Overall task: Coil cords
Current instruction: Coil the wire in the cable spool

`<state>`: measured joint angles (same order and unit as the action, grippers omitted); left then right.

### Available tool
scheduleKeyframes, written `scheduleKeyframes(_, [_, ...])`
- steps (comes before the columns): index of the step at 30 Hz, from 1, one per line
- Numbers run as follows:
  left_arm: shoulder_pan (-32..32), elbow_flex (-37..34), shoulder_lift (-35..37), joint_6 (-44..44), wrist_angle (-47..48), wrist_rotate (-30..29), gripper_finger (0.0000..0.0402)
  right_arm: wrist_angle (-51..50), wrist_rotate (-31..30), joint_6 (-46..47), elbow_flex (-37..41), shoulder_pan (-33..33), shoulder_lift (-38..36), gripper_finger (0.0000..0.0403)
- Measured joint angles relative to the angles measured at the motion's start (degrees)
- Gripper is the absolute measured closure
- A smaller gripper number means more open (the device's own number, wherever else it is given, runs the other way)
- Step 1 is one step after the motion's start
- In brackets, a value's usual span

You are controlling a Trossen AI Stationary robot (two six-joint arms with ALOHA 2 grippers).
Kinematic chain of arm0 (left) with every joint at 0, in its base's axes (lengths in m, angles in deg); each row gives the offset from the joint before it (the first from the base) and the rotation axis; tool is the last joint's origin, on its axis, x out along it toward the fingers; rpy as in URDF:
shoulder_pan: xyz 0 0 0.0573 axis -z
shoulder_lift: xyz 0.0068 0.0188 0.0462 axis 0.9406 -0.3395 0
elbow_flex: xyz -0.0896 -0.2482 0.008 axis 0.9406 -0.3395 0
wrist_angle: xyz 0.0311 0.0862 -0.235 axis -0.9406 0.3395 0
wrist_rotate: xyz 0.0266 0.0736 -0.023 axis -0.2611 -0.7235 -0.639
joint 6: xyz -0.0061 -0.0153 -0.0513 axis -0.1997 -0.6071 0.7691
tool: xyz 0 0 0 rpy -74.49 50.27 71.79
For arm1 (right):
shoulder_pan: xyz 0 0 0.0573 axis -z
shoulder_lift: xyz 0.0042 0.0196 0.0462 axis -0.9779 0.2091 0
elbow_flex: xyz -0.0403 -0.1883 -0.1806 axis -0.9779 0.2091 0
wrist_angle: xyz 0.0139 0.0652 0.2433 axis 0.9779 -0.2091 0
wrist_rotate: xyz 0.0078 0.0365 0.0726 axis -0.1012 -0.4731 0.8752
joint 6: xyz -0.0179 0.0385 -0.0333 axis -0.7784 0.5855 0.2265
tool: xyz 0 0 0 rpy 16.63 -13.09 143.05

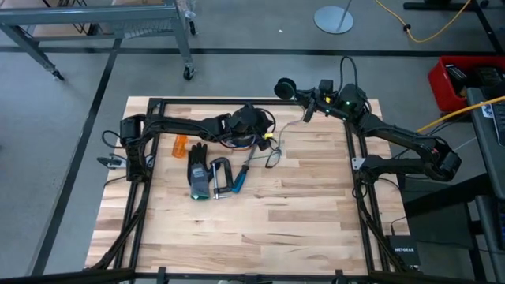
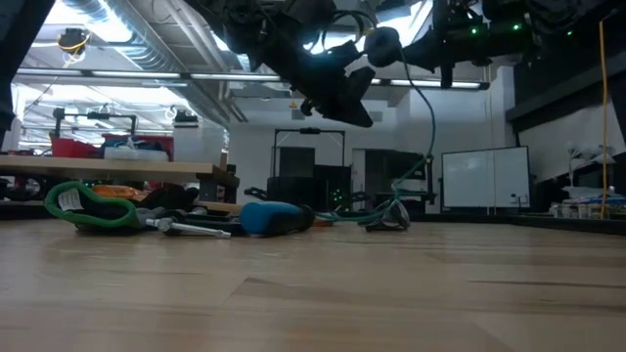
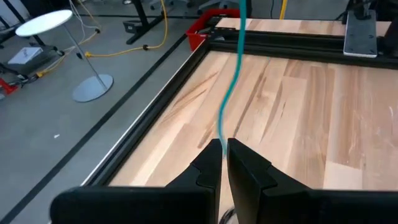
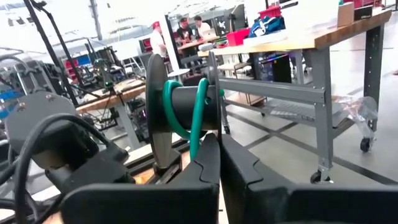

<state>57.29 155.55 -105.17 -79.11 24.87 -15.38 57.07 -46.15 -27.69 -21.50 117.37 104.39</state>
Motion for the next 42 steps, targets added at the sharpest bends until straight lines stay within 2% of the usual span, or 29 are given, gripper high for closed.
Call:
scheduleKeyframes(4, [0.17, 0.02, -0.46, -0.34, -0.52, 0.23, 0.0382, 0.96, 0.12, -0.32, 0.02, 0.00, 0.00, 0.0402])
scheduleKeyframes(9, [0.22, 0.04, -0.72, 0.16, -1.02, 4.52, 0.0382, 1.98, 0.17, -1.78, 0.04, 0.00, 0.02, 0.0402])
scheduleKeyframes(13, [0.15, 0.07, -0.72, 0.33, -2.67, 5.81, 0.0377, 2.23, 0.20, -1.91, 0.04, 0.00, -0.44, 0.0402])
scheduleKeyframes(16, [0.09, 0.07, -1.53, 0.68, -6.22, 5.97, 0.0351, 2.36, 1.87, -1.91, 0.04, 0.00, -1.49, 0.0402])
scheduleKeyframes(21, [0.09, 0.14, -6.80, 4.78, -17.44, 6.02, 0.0280, 2.05, 5.78, -1.93, 0.04, 0.00, -3.96, 0.0402])
scheduleKeyframes(26, [0.24, 0.15, -11.64, 1.42, -28.32, 6.03, 0.0237, 1.88, 7.88, -1.87, 0.06, -0.02, -5.60, 0.0402])
scheduleKeyframes(30, [0.24, 0.13, -14.18, -0.57, -32.99, 6.43, 0.0236, 1.90, 8.17, -1.85, 0.06, -0.03, -6.11, 0.0402])
scheduleKeyframes(42, [-0.74, 0.17, -15.69, -3.54, -36.94, 6.84, 0.0262, 2.32, 12.26, 1.22, 0.08, -0.10, -6.12, 0.0402])
